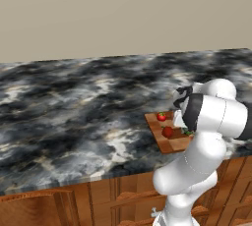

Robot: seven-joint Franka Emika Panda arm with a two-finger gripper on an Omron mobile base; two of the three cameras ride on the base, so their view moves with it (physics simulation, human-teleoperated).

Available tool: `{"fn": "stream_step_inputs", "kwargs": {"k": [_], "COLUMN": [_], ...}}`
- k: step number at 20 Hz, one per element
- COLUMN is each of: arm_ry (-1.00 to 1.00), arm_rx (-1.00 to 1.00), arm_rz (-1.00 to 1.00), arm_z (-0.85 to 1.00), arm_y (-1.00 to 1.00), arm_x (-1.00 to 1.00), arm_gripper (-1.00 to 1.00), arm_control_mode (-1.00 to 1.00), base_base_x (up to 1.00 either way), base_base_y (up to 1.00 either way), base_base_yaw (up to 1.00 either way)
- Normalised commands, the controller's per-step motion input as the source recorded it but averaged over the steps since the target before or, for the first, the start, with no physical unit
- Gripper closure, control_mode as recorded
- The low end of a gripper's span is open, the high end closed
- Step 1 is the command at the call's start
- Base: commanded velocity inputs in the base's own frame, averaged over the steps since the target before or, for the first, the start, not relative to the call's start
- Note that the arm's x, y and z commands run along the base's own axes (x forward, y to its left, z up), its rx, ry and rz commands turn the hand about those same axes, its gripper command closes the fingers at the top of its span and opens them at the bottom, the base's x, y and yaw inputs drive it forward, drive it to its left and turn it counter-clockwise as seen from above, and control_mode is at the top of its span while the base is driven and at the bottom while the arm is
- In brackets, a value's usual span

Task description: Place the avocado, onion, tomato, and bell pepper on the cutting board.

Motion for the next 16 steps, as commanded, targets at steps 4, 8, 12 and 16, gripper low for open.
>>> {"fn": "stream_step_inputs", "kwargs": {"k": [4,8,12,16], "arm_ry": [0.0,0.0,0.0,0.03], "arm_rx": [0.01,0.0,0.0,-0.01], "arm_rz": [0.0,0.0,0.0,0.0], "arm_z": [-0.15,-0.16,-0.15,-0.02], "arm_y": [0.0,0.0,0.0,0.05], "arm_x": [0.0,0.0,0.01,0.02], "arm_gripper": [1.0,1.0,-1.0,-1.0], "arm_control_mode": [-1.0,-1.0,-1.0,-1.0], "base_base_x": [0.0,0.0,0.0,0.0], "base_base_y": [0.0,0.0,0.0,0.0], "base_base_yaw": [0.0,0.0,0.0,0.0]}}
